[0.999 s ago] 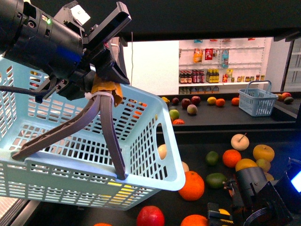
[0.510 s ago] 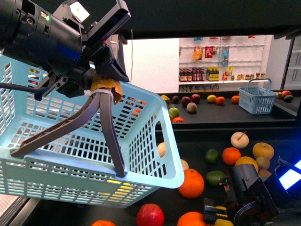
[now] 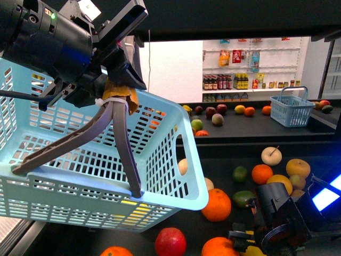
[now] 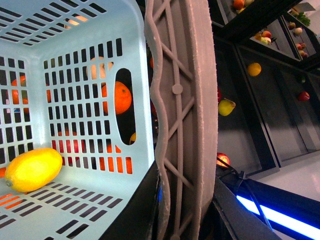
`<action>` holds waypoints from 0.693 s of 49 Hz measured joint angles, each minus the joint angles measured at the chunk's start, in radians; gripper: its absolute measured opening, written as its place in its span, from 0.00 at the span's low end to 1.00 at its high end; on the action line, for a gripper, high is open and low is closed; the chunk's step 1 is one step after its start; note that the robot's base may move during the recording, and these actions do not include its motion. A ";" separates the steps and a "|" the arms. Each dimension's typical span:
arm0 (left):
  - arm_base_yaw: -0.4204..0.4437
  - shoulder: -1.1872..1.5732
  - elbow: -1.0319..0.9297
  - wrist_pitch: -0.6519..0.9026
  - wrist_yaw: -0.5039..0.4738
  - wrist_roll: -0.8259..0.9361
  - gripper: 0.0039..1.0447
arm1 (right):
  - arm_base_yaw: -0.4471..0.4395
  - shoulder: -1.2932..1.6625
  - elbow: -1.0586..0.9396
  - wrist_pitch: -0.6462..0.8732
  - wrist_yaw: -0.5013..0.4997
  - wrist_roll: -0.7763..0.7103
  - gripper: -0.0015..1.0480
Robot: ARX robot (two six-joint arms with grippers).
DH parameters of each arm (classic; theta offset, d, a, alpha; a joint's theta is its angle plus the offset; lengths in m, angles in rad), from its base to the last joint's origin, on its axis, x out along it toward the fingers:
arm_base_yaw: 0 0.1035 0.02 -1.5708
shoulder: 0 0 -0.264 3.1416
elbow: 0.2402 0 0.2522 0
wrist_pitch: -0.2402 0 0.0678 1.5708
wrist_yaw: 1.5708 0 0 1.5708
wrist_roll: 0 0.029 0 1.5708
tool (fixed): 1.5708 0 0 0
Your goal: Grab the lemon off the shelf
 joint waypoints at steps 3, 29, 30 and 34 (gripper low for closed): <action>0.000 0.000 0.000 0.000 0.000 0.000 0.16 | 0.000 -0.002 -0.004 0.000 0.003 0.000 0.67; 0.000 0.000 0.000 0.000 0.000 0.000 0.16 | -0.077 -0.510 -0.369 0.107 -0.002 -0.010 0.63; 0.000 0.000 0.000 0.000 0.000 0.000 0.16 | -0.078 -0.548 -0.378 0.107 -0.008 -0.010 0.63; 0.000 0.000 0.000 0.000 0.000 0.000 0.16 | -0.073 -0.668 -0.401 0.092 -0.039 -0.009 0.63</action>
